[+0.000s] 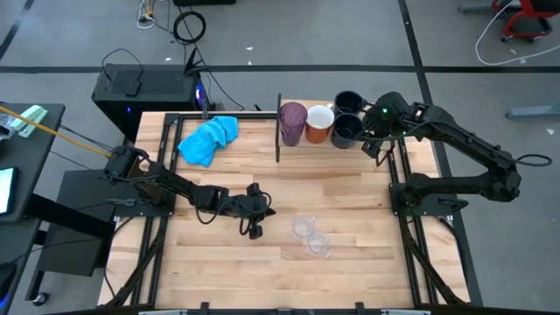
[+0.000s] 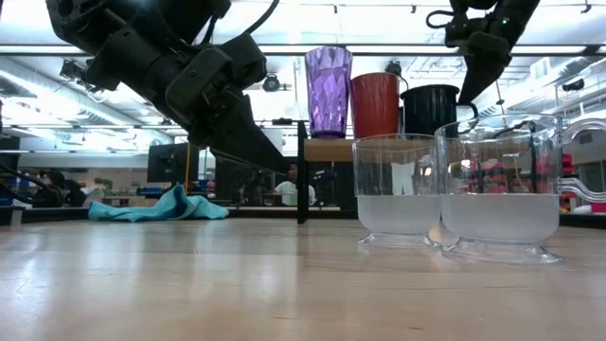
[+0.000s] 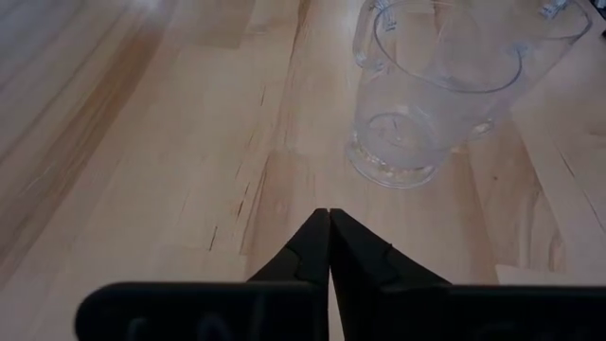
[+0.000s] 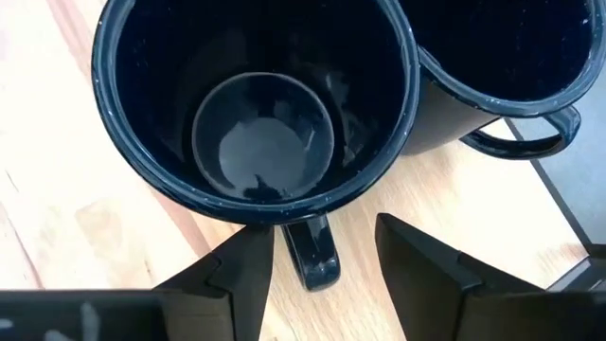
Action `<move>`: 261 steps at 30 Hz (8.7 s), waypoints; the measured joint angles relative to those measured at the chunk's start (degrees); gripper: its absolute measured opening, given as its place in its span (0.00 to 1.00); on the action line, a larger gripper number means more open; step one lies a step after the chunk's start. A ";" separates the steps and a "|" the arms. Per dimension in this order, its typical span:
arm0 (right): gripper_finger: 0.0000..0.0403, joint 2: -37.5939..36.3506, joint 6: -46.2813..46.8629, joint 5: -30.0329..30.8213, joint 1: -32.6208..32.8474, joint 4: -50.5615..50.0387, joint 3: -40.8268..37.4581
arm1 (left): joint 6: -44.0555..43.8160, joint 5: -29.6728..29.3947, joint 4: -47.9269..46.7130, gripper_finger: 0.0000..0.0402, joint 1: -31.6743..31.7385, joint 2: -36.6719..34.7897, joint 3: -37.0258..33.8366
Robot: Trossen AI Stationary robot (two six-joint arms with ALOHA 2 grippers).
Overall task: Stack small to large cups/mugs on shelf
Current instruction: Put the black mug on the shelf aligned with the other black mug, then adjust the black mugs on the shelf
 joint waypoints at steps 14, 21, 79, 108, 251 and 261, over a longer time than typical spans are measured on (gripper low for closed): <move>0.48 0.00 0.11 -0.02 0.20 -2.46 0.00 | 0.00 0.05 0.00 0.04 -0.05 0.00 0.00; 0.48 0.00 -0.01 -0.02 0.20 -3.79 1.92 | 0.00 0.06 -1.13 0.04 -0.05 -0.85 0.00; 0.35 -0.04 2.52 5.67 9.03 -1.60 -2.14 | -1.46 0.07 -6.49 0.06 -0.70 -5.31 0.02; 0.35 -0.09 -4.45 8.79 -0.13 2.84 -4.04 | -1.53 0.07 -6.49 0.05 -0.70 -5.29 0.02; 0.01 15.58 1.29 -12.23 -13.51 -4.90 26.97 | 17.99 5.05 -9.10 0.05 15.39 -23.12 0.00; 0.03 23.01 -1.55 -13.02 -20.90 -6.77 36.89 | 21.09 5.03 -11.33 0.05 15.43 -23.10 0.00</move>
